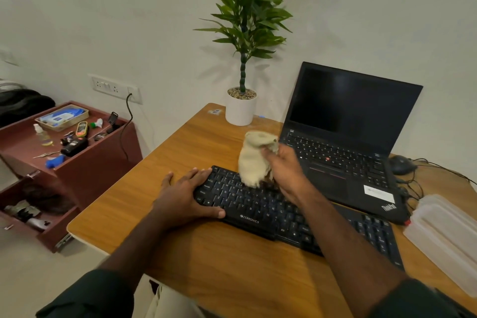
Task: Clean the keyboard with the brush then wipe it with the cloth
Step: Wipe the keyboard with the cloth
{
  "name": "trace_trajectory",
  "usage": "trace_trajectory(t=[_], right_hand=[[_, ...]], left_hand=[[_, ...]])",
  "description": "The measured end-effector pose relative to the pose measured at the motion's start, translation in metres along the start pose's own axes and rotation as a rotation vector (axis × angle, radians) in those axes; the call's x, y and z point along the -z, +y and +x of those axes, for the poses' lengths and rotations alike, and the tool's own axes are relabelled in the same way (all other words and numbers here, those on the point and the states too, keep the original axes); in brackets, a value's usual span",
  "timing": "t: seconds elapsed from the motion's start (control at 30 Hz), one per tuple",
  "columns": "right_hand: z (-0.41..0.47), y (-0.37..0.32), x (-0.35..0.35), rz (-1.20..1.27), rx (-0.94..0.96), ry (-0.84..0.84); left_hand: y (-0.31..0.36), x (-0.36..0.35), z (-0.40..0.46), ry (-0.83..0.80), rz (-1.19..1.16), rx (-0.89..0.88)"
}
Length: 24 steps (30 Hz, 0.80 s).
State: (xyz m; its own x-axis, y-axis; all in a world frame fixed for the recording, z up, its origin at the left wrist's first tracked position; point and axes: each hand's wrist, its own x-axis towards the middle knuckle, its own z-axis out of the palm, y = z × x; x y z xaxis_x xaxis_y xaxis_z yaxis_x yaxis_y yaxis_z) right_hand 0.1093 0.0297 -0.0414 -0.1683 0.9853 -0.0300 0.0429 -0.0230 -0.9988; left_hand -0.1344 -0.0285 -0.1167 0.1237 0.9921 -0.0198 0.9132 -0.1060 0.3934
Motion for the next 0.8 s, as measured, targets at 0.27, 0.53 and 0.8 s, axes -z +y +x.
trace_trajectory(t=[0.27, 0.53, 0.8], right_hand=[[-0.007, 0.038, -0.047, -0.965, 0.230, -0.179], [-0.028, 0.035, -0.014, -0.850, 0.196, -0.694], [-0.040, 0.018, 0.044, -0.326, -0.016, -0.529]], left_hand=[[0.000, -0.002, 0.000, 0.019, 0.027, 0.011], [0.000, 0.000, 0.001, 0.012, 0.021, -0.011], [0.000, 0.001, 0.001, -0.015, -0.005, 0.029]])
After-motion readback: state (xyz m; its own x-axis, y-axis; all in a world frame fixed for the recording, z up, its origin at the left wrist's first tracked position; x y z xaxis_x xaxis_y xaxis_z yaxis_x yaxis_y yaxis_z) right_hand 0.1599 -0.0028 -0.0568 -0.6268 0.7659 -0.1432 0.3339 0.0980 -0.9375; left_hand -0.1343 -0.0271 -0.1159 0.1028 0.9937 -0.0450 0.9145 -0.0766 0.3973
